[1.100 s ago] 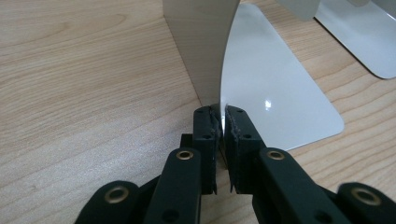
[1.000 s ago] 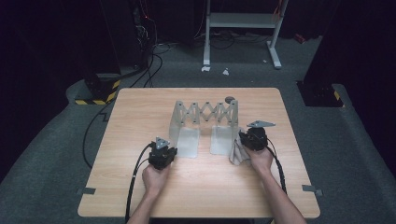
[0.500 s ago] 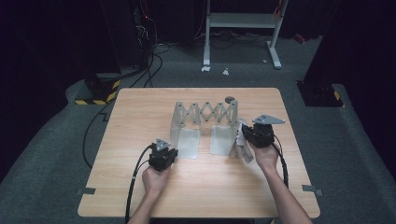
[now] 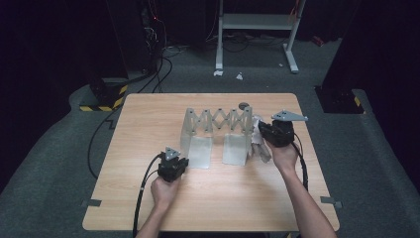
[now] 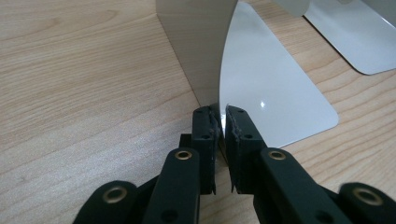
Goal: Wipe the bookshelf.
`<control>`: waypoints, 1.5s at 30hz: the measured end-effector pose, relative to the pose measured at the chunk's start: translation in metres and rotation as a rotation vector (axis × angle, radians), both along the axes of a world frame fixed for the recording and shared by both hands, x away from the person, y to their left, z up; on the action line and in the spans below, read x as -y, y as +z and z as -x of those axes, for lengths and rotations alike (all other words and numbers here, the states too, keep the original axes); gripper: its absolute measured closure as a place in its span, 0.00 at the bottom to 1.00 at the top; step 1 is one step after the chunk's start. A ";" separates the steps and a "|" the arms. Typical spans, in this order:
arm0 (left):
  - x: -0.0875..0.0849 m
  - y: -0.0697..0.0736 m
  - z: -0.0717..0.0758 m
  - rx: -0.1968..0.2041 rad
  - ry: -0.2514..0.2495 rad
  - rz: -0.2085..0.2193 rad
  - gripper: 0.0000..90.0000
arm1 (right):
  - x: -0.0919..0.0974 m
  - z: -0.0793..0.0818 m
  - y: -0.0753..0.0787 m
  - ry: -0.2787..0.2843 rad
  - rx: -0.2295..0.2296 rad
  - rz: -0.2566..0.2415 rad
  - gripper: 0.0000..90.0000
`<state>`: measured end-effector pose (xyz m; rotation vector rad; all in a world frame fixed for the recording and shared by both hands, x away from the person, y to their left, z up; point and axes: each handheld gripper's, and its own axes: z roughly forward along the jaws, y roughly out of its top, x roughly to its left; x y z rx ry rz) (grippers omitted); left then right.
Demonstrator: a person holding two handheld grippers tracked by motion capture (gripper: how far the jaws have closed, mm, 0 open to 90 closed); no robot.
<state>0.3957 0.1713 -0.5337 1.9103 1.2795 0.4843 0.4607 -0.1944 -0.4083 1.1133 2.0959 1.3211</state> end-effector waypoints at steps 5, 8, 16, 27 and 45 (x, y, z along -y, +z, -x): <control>0.000 0.000 0.000 0.000 -0.001 0.000 0.91 | 0.001 -0.009 0.007 -0.010 0.003 -0.025 0.96; 0.000 0.000 0.000 0.000 -0.002 -0.001 0.91 | 0.001 -0.013 0.009 -0.016 0.001 -0.031 0.96; 0.000 0.000 0.000 0.000 -0.004 0.000 0.91 | -0.001 -0.022 -0.003 -0.032 -0.030 -0.020 0.95; 0.001 0.000 0.000 0.002 -0.006 -0.006 0.91 | -0.003 -0.024 -0.043 -0.041 -0.102 0.005 0.95; 0.001 0.000 0.000 0.000 -0.010 0.000 0.90 | -0.006 -0.031 -0.109 -0.058 -0.252 0.053 0.95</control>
